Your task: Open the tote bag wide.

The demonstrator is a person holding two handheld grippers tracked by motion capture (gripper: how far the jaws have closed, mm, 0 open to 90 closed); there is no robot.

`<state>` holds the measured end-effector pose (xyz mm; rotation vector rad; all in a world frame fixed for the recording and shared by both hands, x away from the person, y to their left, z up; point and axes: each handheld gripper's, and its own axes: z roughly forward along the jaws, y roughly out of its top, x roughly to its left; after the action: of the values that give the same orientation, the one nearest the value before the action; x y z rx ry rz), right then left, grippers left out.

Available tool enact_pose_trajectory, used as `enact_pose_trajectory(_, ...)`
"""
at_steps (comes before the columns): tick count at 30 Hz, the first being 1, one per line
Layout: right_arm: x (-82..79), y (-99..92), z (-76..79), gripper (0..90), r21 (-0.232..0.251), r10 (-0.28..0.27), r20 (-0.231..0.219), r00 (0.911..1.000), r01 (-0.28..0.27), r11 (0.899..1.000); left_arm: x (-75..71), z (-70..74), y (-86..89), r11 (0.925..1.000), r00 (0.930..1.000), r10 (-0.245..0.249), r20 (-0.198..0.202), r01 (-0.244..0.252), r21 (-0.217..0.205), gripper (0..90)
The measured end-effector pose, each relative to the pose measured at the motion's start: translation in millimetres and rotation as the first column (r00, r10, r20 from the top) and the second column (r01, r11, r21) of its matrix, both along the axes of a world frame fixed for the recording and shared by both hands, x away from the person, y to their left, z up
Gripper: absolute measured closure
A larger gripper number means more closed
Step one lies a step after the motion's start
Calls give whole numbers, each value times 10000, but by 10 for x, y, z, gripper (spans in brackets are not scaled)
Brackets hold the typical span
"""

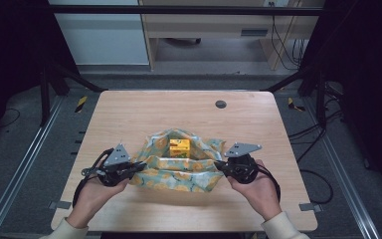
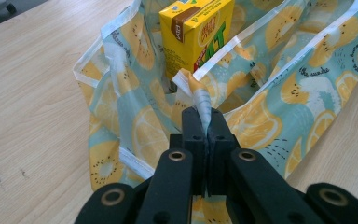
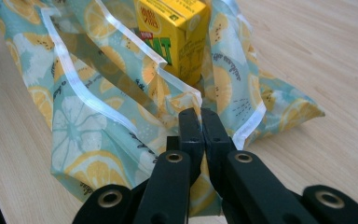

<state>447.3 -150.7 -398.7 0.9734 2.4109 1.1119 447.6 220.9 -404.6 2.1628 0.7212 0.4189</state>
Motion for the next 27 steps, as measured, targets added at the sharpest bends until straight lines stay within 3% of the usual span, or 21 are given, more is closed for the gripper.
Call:
enact_pose_trajectory(4, 17, 16, -29, 894, -261, 17, -184, 9998, -21, 9997, 5, -19, -15, 9998, 9999, -78, -107, 80, 192, 891)
enact_pose_trajectory(13, 37, 45, -133, 871, -590, 154, -582, 9982, -189, 9981, 10, -116, -14, 9999, 9994, -91, -333, 94, 88, 891)
enact_pose_trajectory(18, 52, 54, -107, 705, -594, 107, -612, 9981, -143, 9981, 9, -173, -37, 9997, 9989, -161, -445, 169, 185, 891)
enact_pose_trajectory(21, 59, 58, -50, 557, -671, 27, -527, 9986, -62, 9977, 6, -199, -59, 9993, 9985, -203, -507, 218, 287, 891)
enact_pose_trajectory(27, 66, 55, 38, 443, -718, -62, -345, 9994, 37, 9974, 22, -263, -78, 9985, 9972, -249, -701, 282, 473, 891)
